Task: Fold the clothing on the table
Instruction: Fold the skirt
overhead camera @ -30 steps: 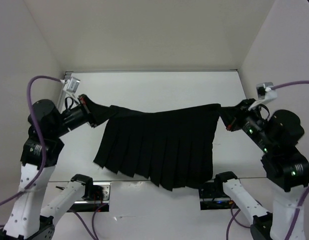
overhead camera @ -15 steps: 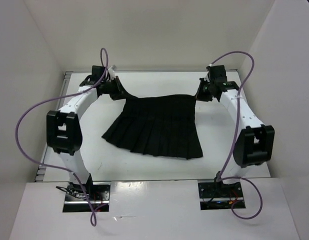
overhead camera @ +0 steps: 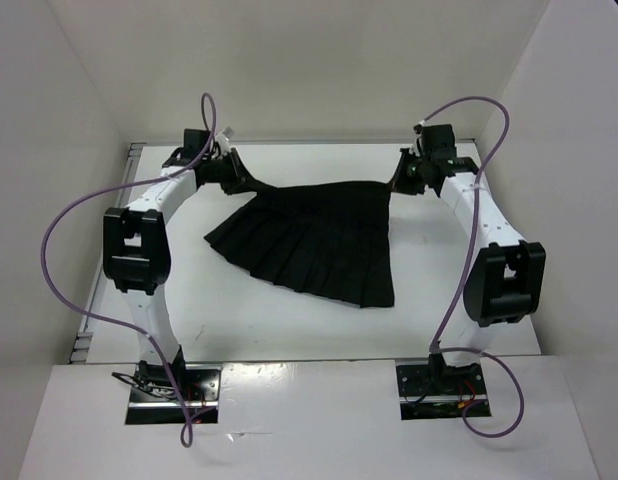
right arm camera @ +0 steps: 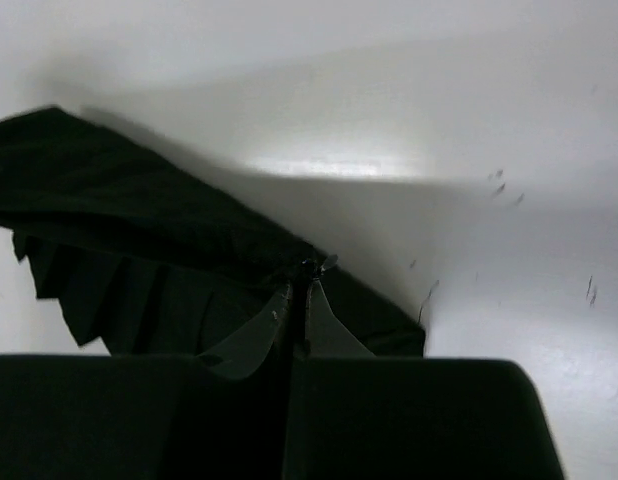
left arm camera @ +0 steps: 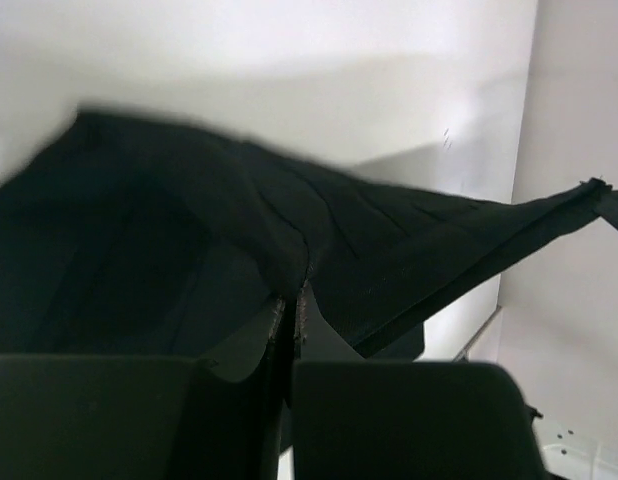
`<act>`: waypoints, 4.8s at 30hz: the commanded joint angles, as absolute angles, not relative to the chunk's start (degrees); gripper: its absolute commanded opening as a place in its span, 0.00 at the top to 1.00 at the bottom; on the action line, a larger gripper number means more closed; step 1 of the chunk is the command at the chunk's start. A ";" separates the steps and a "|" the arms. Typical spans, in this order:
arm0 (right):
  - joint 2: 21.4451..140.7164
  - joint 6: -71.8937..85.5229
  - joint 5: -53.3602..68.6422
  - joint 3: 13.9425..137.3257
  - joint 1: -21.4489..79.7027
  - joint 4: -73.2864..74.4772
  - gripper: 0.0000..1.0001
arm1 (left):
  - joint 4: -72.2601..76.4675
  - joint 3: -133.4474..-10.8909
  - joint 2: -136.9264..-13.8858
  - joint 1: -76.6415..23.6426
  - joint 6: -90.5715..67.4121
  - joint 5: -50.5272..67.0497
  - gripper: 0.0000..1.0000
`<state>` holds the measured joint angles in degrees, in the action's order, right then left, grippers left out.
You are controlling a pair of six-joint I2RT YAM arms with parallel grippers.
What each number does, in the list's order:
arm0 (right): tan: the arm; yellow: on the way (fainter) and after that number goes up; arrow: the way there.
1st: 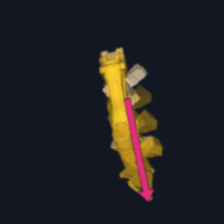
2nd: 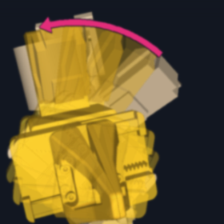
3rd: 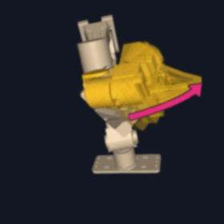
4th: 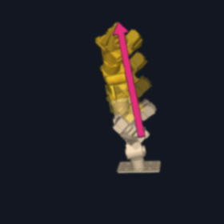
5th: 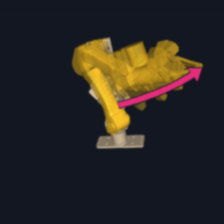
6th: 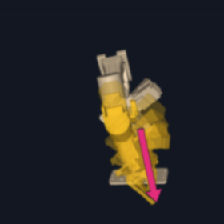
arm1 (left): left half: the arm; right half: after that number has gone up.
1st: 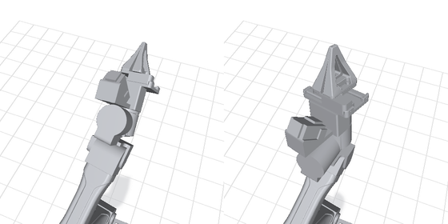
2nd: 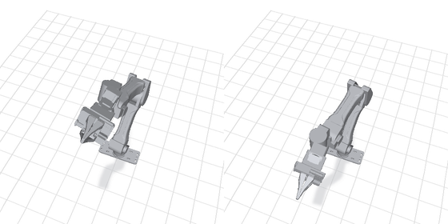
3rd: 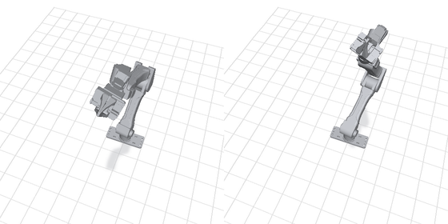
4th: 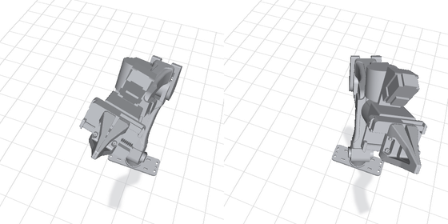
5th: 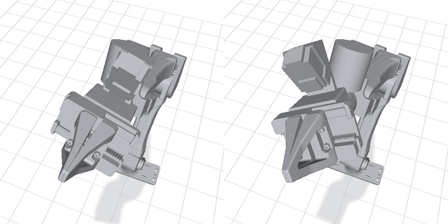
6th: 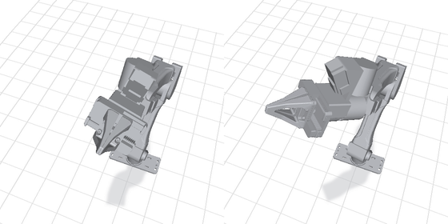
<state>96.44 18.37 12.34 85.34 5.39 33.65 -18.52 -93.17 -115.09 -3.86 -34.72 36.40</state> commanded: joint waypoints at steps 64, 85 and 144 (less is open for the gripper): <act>103.60 35.96 -0.18 69.16 24.35 41.57 0.63 | -19.51 -67.07 -104.24 -5.36 -35.68 18.98 0.99; 106.43 21.63 -0.79 88.08 8.09 42.79 0.26 | -17.22 -74.70 -107.58 -6.50 -38.32 21.36 0.99; 102.83 15.73 21.61 63.54 2.55 32.97 0.27 | -24.35 -77.96 -107.75 -19.78 -33.05 32.17 0.95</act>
<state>102.32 16.78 17.96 64.03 2.76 36.42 -23.99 -78.59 -110.78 -19.62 -33.23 31.66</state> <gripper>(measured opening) 0.728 0.053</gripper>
